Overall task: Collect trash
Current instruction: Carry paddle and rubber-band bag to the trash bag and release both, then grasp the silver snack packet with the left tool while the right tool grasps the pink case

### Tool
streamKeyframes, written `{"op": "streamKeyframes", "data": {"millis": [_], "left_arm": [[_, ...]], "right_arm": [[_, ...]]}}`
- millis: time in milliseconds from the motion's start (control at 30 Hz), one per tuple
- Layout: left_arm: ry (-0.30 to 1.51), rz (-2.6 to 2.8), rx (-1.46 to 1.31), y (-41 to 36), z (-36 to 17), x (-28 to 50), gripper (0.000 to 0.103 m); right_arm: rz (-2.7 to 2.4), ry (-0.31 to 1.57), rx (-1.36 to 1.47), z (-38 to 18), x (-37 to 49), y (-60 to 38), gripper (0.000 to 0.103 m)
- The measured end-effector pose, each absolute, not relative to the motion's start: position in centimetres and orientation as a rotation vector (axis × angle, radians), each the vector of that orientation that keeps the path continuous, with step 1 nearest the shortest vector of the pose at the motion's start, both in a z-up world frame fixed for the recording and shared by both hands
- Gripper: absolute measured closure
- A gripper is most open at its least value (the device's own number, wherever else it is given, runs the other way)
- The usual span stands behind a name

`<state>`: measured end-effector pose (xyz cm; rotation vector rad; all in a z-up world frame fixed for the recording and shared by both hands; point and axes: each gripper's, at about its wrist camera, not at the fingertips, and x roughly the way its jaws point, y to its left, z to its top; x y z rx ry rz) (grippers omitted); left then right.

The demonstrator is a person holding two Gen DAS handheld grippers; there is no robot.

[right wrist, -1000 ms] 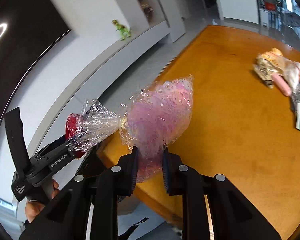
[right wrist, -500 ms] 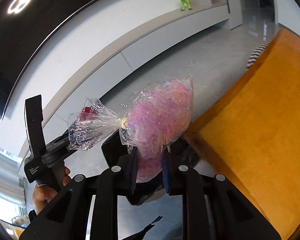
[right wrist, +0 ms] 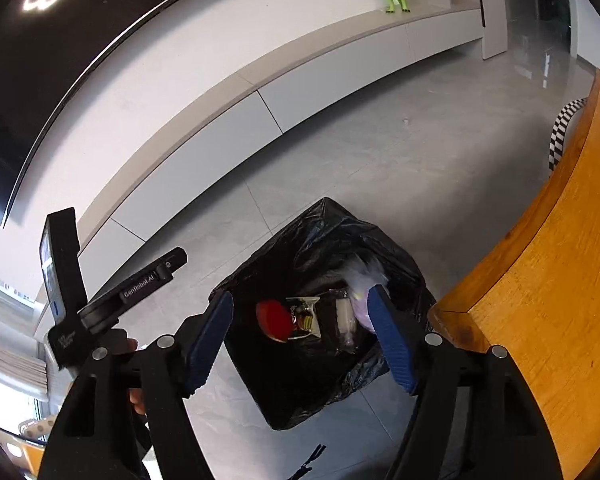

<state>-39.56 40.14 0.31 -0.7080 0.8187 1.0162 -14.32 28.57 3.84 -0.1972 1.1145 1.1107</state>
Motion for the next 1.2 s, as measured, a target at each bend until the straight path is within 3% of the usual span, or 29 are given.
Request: {"op": "streamKeyframes", "data": {"millis": [533, 1100, 1200], "left_arm": [[0.822, 0.848, -0.642, 36.2, 3.3, -34.5, 0.006], [0.933, 0.348, -0.389, 20.8, 7.0, -15.5, 0.006], [0.956, 0.265, -0.363, 18.3, 7.2, -12.4, 0.006]], "right_arm": [[1.046, 1.066, -0.127, 5.1, -13.9, 21.7, 0.031], [0.638, 1.011, -0.112, 6.9, -2.5, 2.8, 0.032], [0.583, 1.038, -0.126, 7.0, 0.9, -0.3, 0.041]]}}
